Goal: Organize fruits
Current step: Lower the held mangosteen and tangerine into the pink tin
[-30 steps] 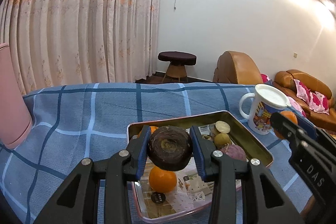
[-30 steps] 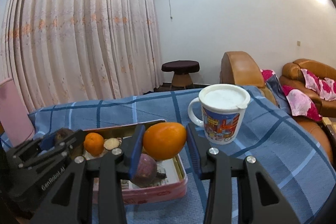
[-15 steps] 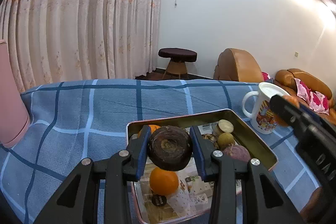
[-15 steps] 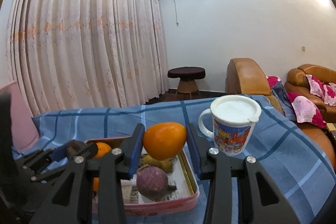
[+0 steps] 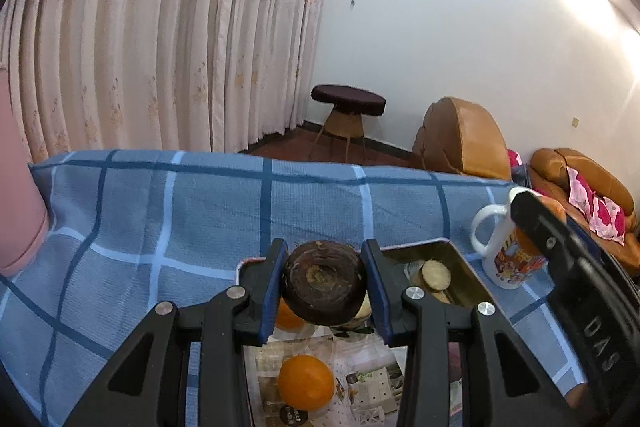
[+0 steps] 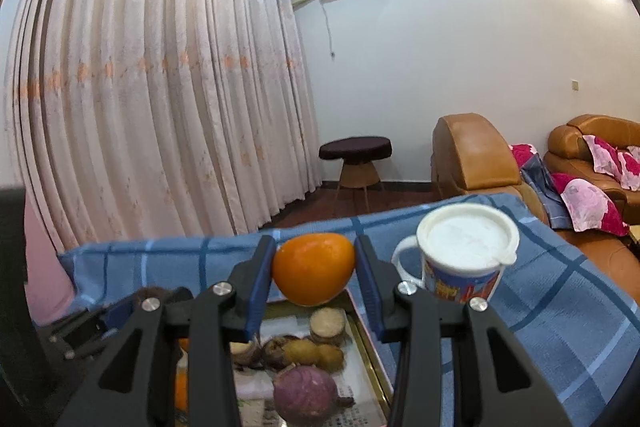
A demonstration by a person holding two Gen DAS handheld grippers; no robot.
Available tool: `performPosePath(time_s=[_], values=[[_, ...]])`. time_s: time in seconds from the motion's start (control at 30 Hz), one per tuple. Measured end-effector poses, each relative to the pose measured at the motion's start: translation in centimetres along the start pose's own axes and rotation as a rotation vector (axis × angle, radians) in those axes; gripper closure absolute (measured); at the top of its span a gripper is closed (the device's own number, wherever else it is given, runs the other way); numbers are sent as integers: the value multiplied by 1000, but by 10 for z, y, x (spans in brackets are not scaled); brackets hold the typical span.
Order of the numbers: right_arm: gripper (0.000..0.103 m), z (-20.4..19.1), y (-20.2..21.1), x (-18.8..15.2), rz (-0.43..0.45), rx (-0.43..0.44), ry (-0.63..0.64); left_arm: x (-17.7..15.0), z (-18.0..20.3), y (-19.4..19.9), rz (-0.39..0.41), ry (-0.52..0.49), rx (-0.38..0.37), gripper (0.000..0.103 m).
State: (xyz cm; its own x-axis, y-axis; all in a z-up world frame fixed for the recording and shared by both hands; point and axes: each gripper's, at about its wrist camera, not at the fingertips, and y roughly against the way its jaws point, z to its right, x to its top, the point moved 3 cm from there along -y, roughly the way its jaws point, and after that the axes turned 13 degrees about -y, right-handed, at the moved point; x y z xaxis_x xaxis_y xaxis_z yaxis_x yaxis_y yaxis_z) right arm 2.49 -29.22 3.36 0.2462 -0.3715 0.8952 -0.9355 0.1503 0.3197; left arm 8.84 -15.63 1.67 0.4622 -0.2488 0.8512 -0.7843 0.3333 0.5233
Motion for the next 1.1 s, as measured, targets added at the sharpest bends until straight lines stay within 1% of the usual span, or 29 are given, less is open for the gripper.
performPosePath(time_s=[0.07, 0.23, 0.43, 0.53, 0.63, 0.73, 0.87, 1.1], values=[[60, 5, -4, 0, -7, -4, -6, -1, -6, -2, -8, -3, 11, 63], [60, 13, -10, 2, -17, -5, -24, -2, -25, -5, -14, 41, 33, 63], [60, 7, -12, -1, -33, 9, 4, -9, -10, -9, -34, -2, 10, 63], [60, 4, -15, -4, -56, 30, 12, -10, 1, -8, -36, -33, 0, 63], [60, -1, -16, -7, -83, 46, 34, -16, 9, -7, -59, -60, -4, 63], [60, -4, -16, -11, -93, 53, 57, -23, 10, -6, -87, -66, -1, 63], [60, -7, -20, -15, -109, 55, 72, -24, 14, -7, -96, -81, 2, 63], [60, -2, -32, -20, -184, 79, 21, -28, 19, -18, -142, -101, 0, 63]])
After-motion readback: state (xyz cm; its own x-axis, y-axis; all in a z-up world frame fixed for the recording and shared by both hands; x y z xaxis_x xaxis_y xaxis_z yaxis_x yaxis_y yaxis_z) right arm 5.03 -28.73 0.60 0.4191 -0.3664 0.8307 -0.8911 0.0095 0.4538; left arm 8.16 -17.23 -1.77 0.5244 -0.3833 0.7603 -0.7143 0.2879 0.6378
